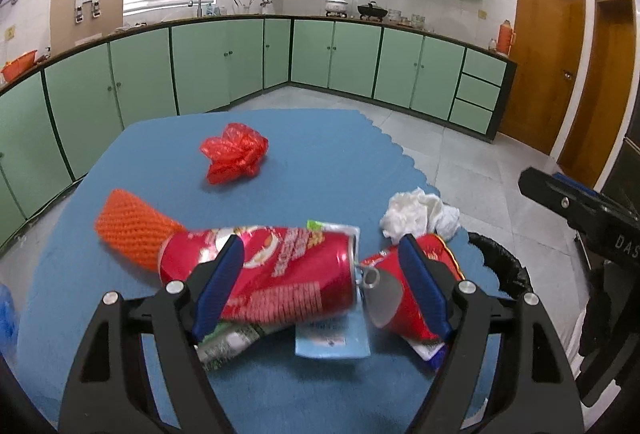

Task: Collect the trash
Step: 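Move both tools back over the table toward the red can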

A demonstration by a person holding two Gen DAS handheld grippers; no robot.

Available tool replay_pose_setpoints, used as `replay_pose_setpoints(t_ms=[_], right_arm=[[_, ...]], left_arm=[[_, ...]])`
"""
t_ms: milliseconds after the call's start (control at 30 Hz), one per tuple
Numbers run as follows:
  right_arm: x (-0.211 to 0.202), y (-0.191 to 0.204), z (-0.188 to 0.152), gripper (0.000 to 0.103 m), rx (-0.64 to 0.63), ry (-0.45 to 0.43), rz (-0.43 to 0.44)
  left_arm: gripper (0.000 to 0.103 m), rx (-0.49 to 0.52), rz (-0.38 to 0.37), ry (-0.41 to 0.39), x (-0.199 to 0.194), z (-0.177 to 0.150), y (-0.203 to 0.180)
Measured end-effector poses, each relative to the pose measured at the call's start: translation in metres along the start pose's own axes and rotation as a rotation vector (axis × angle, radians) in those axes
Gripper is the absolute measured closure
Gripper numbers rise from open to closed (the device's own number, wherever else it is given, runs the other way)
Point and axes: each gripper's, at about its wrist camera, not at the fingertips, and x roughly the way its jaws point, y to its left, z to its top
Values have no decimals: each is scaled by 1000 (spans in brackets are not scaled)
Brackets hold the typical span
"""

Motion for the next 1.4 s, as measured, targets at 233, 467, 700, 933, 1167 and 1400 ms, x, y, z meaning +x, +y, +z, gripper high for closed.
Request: replay_pose_setpoints(t_ms=[233,467,700,933,1167,1400], right_arm=[[-5,-3,-2,9,4,0,-6],[-7,-4,0,10,7,-9,-13],[-2,-5,0,10,6,3,-16],[3,-2,-2,10,0,22,-9],[8,1,-3,10,-3,39,1],[12,15,-4,10,-30,52,30]], left_arm=[[26,24,14,23,12,-14,-13],[26,69,59,19,26,-20,-22],[28,61,94,6,27,-21,-17],[38,36,97,-2,13,-19,6],[41,3,128,-7,-15,-26,28],[58,-76,166,-33,-31,-28,49]])
